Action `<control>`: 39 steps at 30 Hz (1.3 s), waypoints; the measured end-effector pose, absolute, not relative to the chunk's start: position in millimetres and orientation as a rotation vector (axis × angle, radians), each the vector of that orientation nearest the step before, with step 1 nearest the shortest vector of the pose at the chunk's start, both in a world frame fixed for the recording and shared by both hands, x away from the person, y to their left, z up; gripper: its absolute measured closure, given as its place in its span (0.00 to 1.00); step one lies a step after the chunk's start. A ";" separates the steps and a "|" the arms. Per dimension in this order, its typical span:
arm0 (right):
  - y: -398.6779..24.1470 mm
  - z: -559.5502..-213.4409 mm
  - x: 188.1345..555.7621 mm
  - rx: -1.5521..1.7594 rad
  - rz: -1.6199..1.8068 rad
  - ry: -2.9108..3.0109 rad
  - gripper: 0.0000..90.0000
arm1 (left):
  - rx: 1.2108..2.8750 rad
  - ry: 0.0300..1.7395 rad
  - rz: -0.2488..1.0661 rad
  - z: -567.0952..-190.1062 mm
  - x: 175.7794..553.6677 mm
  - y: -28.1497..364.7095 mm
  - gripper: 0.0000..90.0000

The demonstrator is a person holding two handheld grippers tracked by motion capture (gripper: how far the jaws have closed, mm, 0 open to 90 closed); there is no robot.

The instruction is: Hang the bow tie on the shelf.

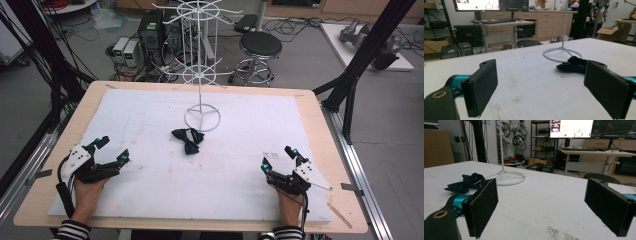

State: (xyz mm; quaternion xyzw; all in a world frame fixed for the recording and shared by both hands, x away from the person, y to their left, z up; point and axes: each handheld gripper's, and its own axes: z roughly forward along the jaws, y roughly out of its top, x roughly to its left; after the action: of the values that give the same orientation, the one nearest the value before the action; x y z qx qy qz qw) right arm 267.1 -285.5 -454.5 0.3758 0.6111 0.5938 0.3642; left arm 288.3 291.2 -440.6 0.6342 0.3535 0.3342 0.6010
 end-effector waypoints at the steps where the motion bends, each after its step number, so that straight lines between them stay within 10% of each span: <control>1: -285.5 -454.5 266.8 0.974 1.528 1.572 0.12 | 1.477 0.814 0.774 -438.0 289.8 289.4 0.14; 39: -286.4 -454.5 267.6 0.967 1.530 1.568 0.12 | 1.825 0.735 0.568 -396.6 366.8 200.0 0.16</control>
State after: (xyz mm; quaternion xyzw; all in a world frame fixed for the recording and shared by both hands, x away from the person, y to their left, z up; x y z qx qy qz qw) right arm 267.6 -286.4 -454.5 0.3759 0.6098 0.5948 0.3648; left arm 366.8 200.0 -396.6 0.7611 0.3065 0.2370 0.5202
